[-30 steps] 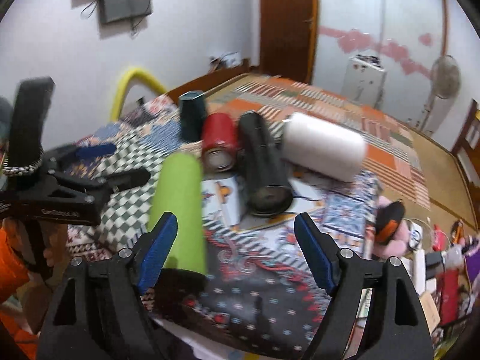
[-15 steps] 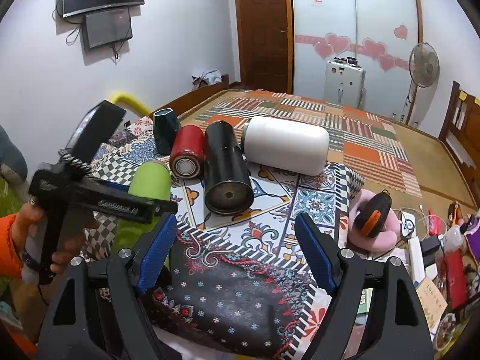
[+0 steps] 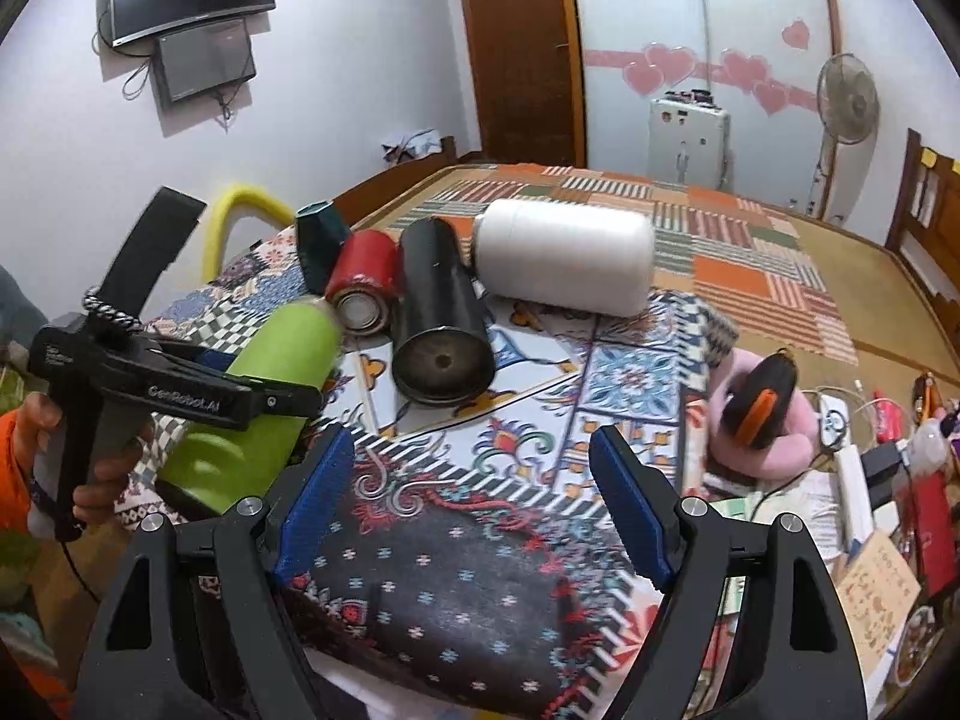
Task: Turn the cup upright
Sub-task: 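Close the left tool on the lime-green bottle while the right tool opens and withdraws, then rotate the lime-green bottle upright with the left tool, open end up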
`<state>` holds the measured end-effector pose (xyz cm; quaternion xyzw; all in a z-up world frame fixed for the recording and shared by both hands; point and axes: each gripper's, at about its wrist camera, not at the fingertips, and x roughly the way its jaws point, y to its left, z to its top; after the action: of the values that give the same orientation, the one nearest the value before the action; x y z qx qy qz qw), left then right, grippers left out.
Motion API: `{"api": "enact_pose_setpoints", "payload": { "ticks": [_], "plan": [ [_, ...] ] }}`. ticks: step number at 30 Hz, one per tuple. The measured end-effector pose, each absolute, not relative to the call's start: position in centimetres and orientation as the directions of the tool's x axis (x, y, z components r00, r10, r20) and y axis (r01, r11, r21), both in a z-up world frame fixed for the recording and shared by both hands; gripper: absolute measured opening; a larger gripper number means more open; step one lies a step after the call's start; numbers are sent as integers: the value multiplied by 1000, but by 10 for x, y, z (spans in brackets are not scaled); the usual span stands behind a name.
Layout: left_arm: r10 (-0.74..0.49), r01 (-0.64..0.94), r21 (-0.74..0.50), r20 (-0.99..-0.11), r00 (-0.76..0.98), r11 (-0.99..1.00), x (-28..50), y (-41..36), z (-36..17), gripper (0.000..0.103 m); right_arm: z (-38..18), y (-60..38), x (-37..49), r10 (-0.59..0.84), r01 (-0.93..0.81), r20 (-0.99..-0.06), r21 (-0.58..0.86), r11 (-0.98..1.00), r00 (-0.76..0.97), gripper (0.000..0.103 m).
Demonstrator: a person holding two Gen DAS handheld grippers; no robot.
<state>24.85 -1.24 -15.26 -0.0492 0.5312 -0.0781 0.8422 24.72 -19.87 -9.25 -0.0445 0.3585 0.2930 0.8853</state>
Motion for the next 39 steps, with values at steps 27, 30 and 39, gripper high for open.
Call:
{"api": "enact_pose_setpoints", "payload": {
  "ticks": [27, 30, 39],
  "plan": [
    [-222, 164, -151, -709, 669, 975, 177, 26, -64, 62, -64, -174, 239, 547, -563, -571, 171, 808, 612, 79],
    [-236, 171, -163, -692, 682, 972, 178, 25, -59, 62, -60, -173, 239, 554, -561, -556, 180, 808, 619, 79],
    [-241, 168, -173, -645, 726, 970, 191, 22, -55, 62, -52, -169, 238, 555, -554, -511, 174, 814, 656, 85]
  ]
}}
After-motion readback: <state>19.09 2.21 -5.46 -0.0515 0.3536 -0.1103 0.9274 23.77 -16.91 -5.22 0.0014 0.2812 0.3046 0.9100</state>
